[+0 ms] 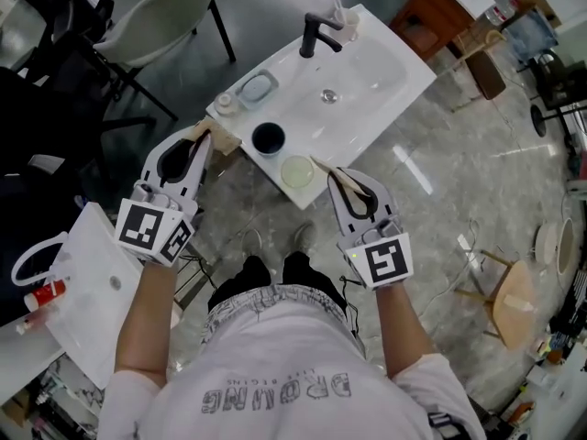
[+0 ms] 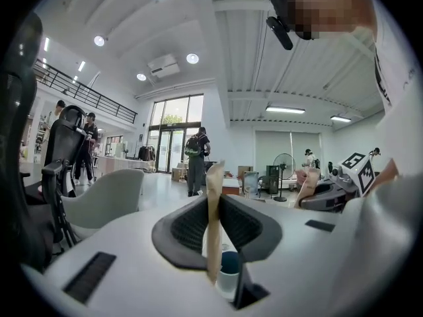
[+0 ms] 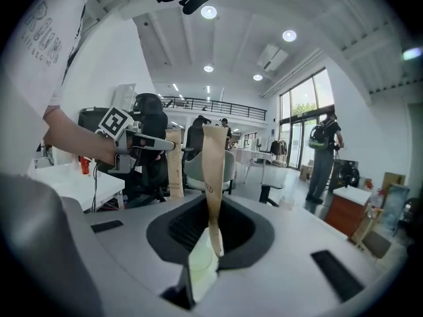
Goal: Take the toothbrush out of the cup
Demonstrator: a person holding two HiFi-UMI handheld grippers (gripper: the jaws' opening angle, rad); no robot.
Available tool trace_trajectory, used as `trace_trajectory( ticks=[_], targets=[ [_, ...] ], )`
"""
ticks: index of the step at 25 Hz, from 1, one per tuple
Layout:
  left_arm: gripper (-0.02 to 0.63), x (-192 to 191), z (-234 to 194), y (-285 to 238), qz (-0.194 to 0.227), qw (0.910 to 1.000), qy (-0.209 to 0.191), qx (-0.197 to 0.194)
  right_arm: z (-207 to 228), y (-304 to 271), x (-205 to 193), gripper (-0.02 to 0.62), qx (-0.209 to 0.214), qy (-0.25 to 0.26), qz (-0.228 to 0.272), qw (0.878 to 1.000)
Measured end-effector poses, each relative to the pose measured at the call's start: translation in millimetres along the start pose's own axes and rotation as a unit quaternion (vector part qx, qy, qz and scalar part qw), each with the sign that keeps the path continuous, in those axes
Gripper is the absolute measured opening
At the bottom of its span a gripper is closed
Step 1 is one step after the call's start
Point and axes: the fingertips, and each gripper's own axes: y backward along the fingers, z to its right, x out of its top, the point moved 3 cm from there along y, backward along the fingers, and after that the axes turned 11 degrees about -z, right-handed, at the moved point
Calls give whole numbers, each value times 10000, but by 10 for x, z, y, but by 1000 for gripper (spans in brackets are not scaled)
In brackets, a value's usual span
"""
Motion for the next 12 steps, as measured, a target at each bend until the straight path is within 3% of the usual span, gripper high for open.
trace_trajectory(
  ticks=[12],
  targets=[
    [67,277,49,-153,230,9987,-196,-422,62,166,115,41,-507,-57,53,9987]
  ],
)
